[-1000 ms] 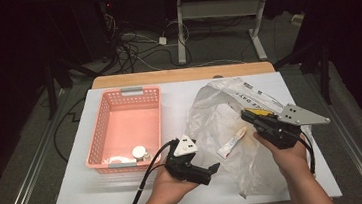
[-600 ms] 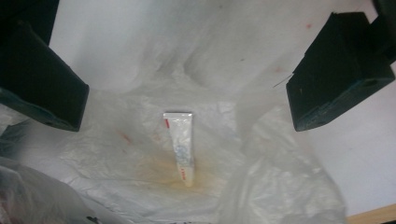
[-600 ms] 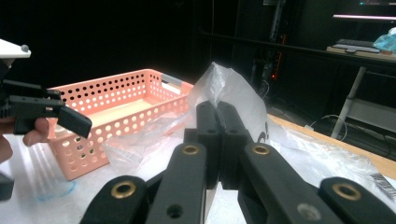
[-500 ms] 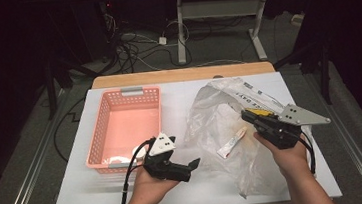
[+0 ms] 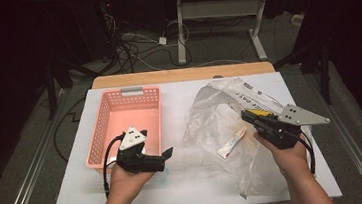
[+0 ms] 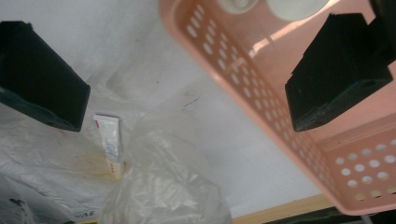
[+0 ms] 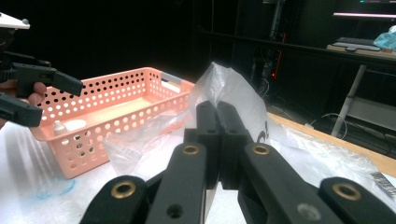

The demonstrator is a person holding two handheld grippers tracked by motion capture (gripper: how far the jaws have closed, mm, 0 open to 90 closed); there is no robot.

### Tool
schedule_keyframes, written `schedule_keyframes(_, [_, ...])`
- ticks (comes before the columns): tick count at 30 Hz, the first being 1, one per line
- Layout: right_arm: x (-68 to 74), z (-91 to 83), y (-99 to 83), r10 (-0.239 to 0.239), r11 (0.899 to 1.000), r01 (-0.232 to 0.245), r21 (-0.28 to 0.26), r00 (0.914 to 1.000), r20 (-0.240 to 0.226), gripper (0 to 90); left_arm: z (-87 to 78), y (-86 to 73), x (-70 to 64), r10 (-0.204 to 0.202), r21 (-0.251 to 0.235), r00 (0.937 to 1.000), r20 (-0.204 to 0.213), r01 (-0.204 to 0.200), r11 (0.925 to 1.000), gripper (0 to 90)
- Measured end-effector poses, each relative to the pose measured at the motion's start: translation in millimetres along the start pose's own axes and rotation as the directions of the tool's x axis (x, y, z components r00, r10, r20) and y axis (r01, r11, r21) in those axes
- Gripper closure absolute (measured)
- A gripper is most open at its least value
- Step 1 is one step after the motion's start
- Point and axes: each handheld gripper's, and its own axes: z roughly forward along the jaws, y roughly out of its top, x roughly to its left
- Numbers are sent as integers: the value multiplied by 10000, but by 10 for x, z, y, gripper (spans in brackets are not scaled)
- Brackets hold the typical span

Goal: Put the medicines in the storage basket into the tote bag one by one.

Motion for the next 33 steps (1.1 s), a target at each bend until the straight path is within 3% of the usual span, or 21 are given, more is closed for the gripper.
schedule_keyframes(11, [-2, 4, -9, 7, 10000, -7, 7, 10000, -25, 900, -213, -166, 270, -682, 82, 9948, -758, 690, 9976, 65])
schedule_keyframes(20, [1, -11, -1, 4, 10000, -4, -25, 10000, -27, 900, -306, -219, 419, -908, 438, 9888, -1186, 966, 9944, 161])
schedule_keyframes(25, [-5, -6, -8, 10, 10000, -11, -24, 10000, -45, 900, -327, -256, 507, -1090, 664, 9869, -1187, 1174, 9909, 222])
schedule_keyframes(30, [3, 3, -14, 28, 10000, -27, 65, 10000, -51, 900, -300, -247, 502, -1012, 967, 9883, -1143, 1125, 9889, 243])
schedule_keyframes(33, [2, 2, -14, 41, 10000, -40, 60, 10000, -67, 900, -263, -212, 531, -1133, 1397, 9900, -844, 1243, 9824, 246])
